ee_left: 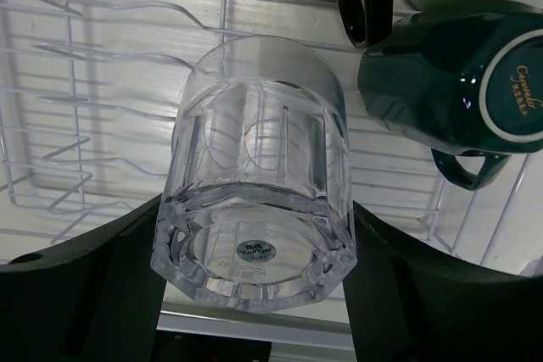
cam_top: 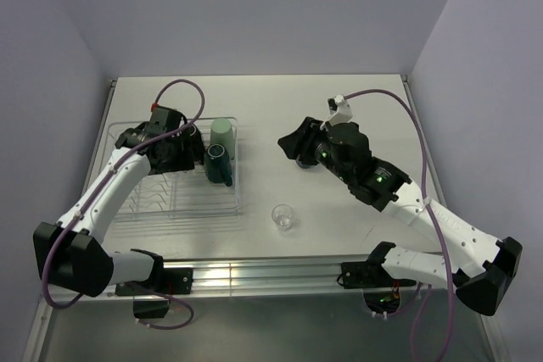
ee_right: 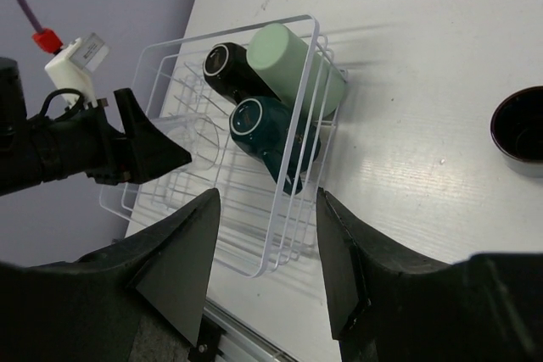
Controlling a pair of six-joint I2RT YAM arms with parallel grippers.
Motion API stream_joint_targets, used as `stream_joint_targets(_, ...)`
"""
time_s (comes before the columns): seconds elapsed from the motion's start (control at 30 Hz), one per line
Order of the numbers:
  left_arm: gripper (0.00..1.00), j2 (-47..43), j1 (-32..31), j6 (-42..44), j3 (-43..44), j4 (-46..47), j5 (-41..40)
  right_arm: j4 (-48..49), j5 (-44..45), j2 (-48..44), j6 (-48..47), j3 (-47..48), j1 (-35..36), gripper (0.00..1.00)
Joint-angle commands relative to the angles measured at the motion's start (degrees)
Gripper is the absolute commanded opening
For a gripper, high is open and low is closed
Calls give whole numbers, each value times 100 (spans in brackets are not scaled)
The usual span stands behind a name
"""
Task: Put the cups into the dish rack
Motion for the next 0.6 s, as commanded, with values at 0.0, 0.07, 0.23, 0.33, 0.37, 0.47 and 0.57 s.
stream_joint_targets(0.0,0,138,-30,52,57,343,71,90,13,8,-107,282,25,57)
stream_joint_targets(0.07,0,287,-30,78,75,414,132,98,22,8,-107,264,25,57)
stream_joint_targets(0.23,0,682,-39,113,137,449,62,46,-40,130,-133,317,25,57)
stream_joint_targets(0.33,0,876,-48,122,163,458,89,28,-66,192,-142,343,25,57)
stream_joint_targets(0.37,0,920,-65,113,172,432,28,28,-75,210,-150,361,25,57)
stream_joint_targets(0.47,0,1043,-91,104,189,466,18,2,-110,280,-168,431,25,57)
stream_joint_targets(0.57,1,1175,-100,87,181,493,-17,-42,-163,359,-168,519,25,57)
